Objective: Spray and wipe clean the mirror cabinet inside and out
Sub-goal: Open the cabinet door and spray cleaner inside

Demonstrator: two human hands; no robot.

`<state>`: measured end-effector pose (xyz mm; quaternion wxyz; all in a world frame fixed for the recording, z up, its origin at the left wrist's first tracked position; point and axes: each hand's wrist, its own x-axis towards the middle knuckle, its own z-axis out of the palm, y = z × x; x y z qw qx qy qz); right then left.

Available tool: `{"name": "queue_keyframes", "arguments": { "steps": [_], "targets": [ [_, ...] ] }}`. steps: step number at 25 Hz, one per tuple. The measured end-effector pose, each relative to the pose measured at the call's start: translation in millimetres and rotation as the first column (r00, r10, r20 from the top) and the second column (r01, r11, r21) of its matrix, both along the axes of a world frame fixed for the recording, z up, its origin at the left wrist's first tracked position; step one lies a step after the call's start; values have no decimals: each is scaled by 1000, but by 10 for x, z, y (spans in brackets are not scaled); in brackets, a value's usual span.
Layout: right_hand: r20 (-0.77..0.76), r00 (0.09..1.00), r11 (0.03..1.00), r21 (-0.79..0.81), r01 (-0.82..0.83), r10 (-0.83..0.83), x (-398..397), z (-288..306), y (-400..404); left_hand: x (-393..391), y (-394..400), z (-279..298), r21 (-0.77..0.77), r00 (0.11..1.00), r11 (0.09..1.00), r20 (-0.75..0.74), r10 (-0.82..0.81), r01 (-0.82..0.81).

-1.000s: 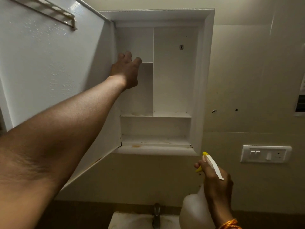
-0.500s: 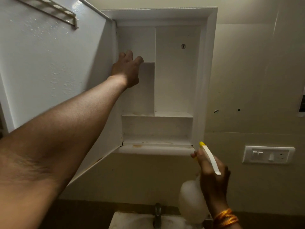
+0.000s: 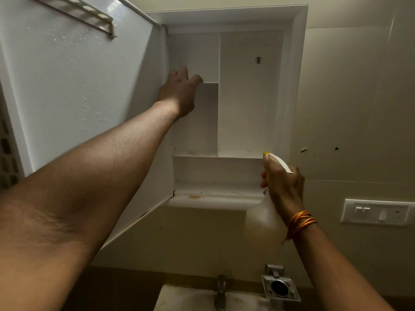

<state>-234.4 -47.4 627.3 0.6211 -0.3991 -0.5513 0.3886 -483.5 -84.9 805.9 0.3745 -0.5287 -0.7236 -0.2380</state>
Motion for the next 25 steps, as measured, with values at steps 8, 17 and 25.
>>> {"name": "queue_keyframes", "arguments": {
  "steps": [8,17,25],
  "targets": [
    [181,923,928,94,-360,339,-366,-25,-224,14,-5,20,-13,1000,1000,-6,13,-13],
    [189,919,927,84,-367,347,-664,-2,-345,30,10,14,-34,999,998,-35,42,-43],
    [200,951,960,101,-260,236,-507,53,-386,54,-26,46,-125,999,991,31,44,-40]
  ]
}}
